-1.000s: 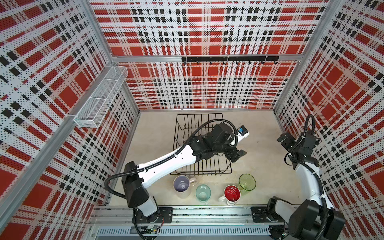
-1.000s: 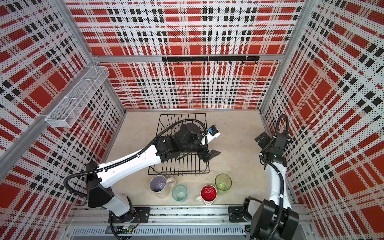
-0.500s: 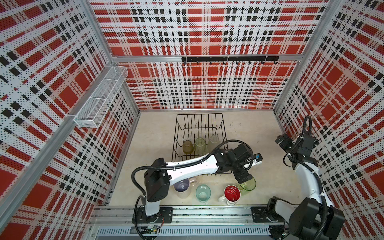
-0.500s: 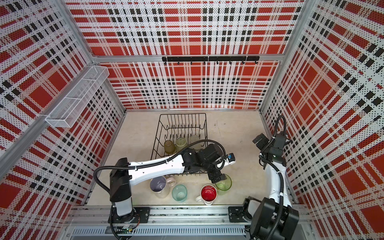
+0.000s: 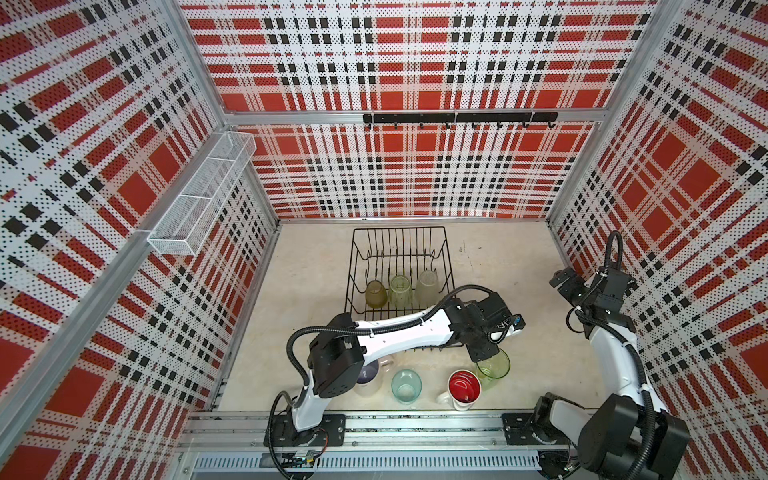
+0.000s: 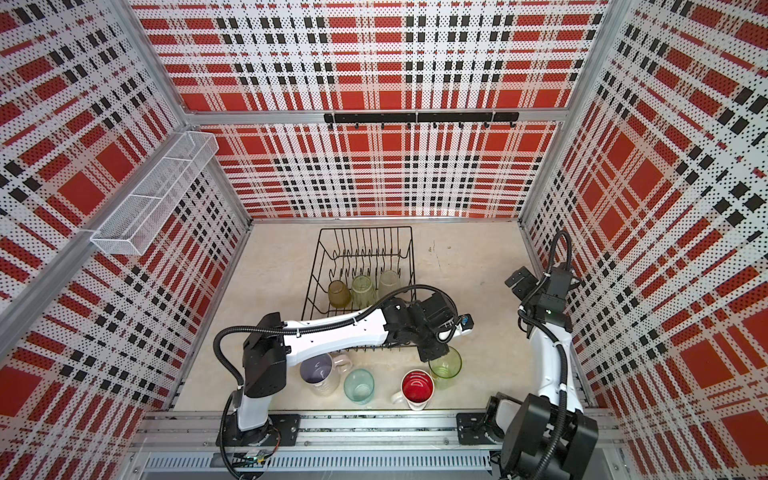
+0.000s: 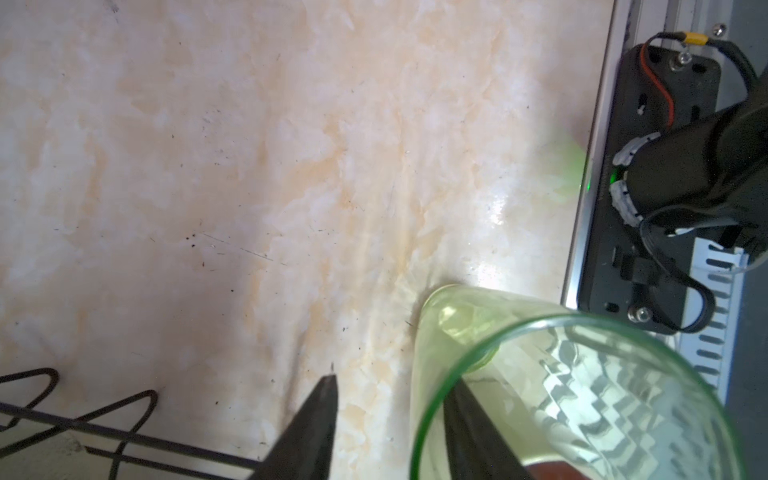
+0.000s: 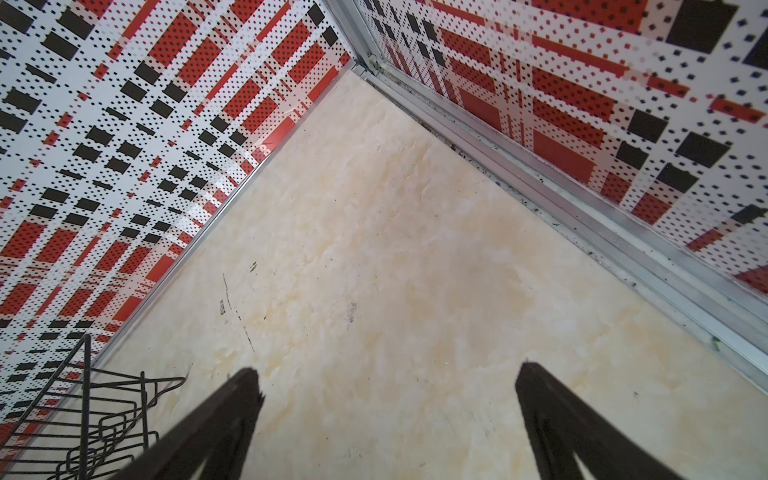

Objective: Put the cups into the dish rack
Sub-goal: 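Reach the left gripper to the clear green glass and grasp it, then lift the green glass with the left gripper while the right gripper approaches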

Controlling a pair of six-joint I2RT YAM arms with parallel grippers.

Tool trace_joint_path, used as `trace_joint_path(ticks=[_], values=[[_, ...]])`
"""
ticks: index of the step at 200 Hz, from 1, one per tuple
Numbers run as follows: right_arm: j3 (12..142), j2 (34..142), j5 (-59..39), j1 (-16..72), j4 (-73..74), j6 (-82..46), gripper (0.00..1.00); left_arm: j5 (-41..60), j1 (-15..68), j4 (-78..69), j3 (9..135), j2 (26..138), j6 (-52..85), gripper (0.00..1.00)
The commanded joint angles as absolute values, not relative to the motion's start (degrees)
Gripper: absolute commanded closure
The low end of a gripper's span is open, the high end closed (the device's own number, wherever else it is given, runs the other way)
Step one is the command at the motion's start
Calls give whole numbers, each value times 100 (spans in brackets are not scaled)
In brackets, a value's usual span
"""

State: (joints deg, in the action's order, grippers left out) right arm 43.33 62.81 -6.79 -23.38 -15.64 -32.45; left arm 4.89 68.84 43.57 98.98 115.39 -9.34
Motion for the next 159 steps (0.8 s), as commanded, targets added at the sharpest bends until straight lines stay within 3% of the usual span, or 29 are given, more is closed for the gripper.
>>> trace_joint_path(ticks=[1,23,32,94,130,159], values=[[4289,6251,-625,-2334,-1572,-3208,0,598,6896,4517,10097,11660,-984,65],[4298,6251,-646,-2329,-1589,-3208,0,512,6882,4517,10157,11607,-1010,85],[4298,6240,-665,-2329,-1591,-3208,0,494,6860,4511,10198,11552,-1019,89],[4386,6253,-1055,-1988,-1901,-3306,0,874,6299,3812,10203,10857,-719,97],[4883,6382,-1501,-1175,-2525,-3312,0,1029,5700,2355,9353,10088,-255,100],[5226,6239,-2423,-929,-2631,-3355,0,1405,5126,710,8247,9425,385,100]])
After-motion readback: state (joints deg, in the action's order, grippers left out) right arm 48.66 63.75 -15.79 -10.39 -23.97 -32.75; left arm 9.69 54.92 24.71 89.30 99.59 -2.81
